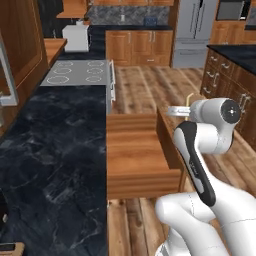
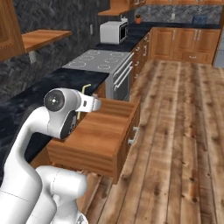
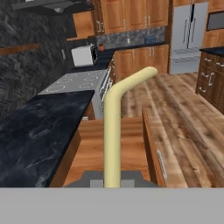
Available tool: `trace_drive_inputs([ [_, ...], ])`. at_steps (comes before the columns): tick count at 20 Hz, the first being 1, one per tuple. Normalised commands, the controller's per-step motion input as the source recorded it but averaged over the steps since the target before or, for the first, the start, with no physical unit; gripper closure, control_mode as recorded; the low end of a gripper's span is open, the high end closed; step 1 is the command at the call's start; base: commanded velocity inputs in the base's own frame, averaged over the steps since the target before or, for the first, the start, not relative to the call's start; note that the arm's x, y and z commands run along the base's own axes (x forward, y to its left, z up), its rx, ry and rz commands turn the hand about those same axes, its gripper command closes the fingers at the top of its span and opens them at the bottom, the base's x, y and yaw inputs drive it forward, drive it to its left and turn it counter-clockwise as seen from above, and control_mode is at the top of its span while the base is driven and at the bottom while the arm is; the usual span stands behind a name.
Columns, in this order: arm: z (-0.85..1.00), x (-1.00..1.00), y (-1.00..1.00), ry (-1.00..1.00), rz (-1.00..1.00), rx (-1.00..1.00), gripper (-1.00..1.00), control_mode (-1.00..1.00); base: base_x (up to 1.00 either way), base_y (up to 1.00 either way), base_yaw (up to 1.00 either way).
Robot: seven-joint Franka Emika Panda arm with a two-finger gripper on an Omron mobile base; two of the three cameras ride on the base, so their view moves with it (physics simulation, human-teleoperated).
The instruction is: Take a straw from the drawer in front and place it inside the glass cup on the dining counter.
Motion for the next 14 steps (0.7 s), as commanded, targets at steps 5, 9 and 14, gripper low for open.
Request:
trace_drive_inputs([
  [5,0.0,0.0,0.0,0.0,0.0,0.0,1.0,1.0,-0.28,-0.29,-0.18],
  [9,0.0,0.0,0.0,0.0,0.0,0.0,1.0,1.0,-0.04,-0.48,-0.19],
  [14,0.0,0.0,0.0,0.0,0.0,0.0,1.0,1.0,0.0,-0.71,-0.18],
])
